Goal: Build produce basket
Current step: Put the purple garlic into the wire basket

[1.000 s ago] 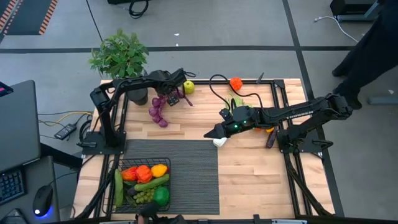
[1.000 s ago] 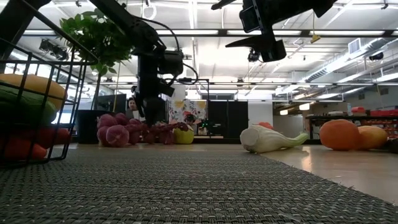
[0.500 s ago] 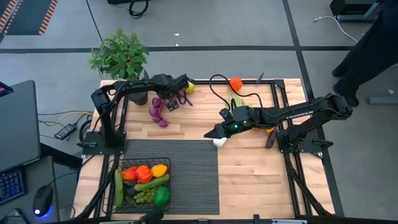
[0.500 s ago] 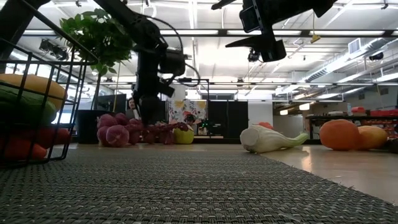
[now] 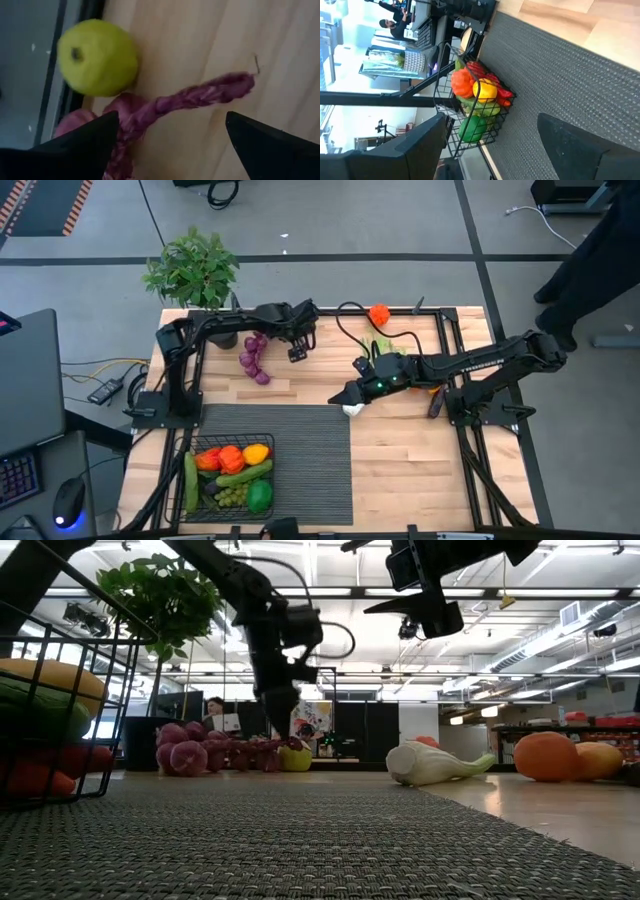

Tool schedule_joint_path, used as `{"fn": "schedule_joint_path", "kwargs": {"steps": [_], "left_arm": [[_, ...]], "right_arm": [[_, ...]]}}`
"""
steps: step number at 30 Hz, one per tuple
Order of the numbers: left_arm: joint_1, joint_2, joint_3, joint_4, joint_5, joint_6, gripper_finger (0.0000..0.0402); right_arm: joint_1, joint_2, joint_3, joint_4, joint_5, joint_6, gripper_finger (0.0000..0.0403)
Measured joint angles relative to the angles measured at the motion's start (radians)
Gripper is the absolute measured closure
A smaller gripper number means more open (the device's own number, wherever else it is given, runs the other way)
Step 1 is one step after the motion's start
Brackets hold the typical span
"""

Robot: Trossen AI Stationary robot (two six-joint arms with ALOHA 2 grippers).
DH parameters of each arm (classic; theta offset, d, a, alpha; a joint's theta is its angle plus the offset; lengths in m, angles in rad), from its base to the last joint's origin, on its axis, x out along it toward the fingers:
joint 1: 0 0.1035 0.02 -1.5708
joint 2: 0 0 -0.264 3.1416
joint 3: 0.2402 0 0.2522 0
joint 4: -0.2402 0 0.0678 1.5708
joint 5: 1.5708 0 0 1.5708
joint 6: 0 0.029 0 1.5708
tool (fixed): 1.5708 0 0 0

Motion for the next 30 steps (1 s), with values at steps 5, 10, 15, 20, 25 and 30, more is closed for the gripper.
{"fn": "schedule_joint_path", "kwargs": {"steps": [5, 10, 15, 20, 25, 30], "left_arm": [[-0.009, 0.023, 0.001, 0.049, 0.022, 0.107, 0.005], [-0.009, 0.027, 0.001, 0.065, 0.068, 0.222, 0.0068], [0.002, 0.028, 0.001, 0.062, 0.06, 0.263, 0.0091], [0.012, 0.028, 0.001, 0.058, 0.063, 0.297, 0.0142], [0.012, 0.028, 0.001, 0.064, 0.133, 0.391, 0.0221], [0.011, 0.028, 0.001, 0.063, 0.174, 0.445, 0.03]], "right_arm": [[0.025, 0.0, 0.0, 0.005, 0.0, 0.017, 0.0085], [0.045, 0.0, 0.0, 0.001, 0.006, 0.025, 0.0085], [0.059, 0.0, 0.0, 0.004, 0.019, 0.029, 0.0085], [0.072, 0.0, 0.0, 0.006, 0.047, 0.029, 0.0085], [0.073, 0.0, 0.0, 0.006, 0.054, 0.028, 0.0085], [0.073, 0.0, 0.0, 0.006, 0.054, 0.027, 0.0085]]}}
